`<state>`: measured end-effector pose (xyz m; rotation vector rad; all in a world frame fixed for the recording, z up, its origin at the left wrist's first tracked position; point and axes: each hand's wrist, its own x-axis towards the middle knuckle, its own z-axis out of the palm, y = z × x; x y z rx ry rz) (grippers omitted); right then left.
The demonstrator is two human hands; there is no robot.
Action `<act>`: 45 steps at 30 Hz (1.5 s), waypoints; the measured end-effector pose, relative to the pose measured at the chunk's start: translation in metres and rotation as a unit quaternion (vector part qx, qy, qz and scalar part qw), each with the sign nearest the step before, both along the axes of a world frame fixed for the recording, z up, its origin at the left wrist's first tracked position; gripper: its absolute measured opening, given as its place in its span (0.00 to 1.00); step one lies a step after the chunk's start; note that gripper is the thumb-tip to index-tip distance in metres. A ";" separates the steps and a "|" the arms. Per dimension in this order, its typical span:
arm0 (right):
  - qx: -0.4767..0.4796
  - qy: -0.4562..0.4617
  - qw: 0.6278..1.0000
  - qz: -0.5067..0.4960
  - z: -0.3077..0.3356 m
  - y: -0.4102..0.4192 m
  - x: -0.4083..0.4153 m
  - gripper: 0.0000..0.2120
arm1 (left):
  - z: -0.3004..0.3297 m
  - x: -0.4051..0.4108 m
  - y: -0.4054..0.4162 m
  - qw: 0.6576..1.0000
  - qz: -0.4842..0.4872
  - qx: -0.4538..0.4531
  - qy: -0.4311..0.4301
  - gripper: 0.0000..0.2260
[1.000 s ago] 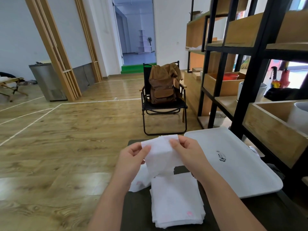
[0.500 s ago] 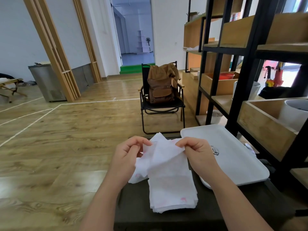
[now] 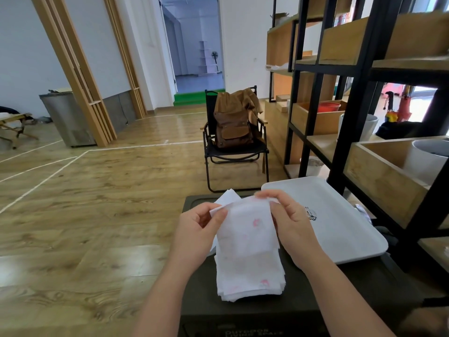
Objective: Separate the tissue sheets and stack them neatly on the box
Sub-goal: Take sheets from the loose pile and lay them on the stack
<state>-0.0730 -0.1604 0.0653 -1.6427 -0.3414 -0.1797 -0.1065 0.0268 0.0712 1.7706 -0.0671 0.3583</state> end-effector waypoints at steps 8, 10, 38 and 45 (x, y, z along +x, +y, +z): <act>-0.037 0.060 0.994 -0.087 -0.027 0.008 -0.006 0.24 | -0.026 0.002 -0.016 0.998 0.051 -0.009 0.026 0.07; -0.046 0.060 0.992 -0.104 -0.034 0.006 -0.004 0.23 | -0.036 0.004 -0.017 0.996 0.066 0.014 0.052 0.09; -0.287 0.076 0.930 -0.218 -0.092 0.010 -0.020 0.24 | -0.104 0.002 -0.002 0.951 0.211 0.227 -0.011 0.10; -0.270 0.030 0.937 -0.220 -0.080 0.005 -0.021 0.17 | -0.105 0.016 0.040 0.926 0.099 0.364 -0.008 0.29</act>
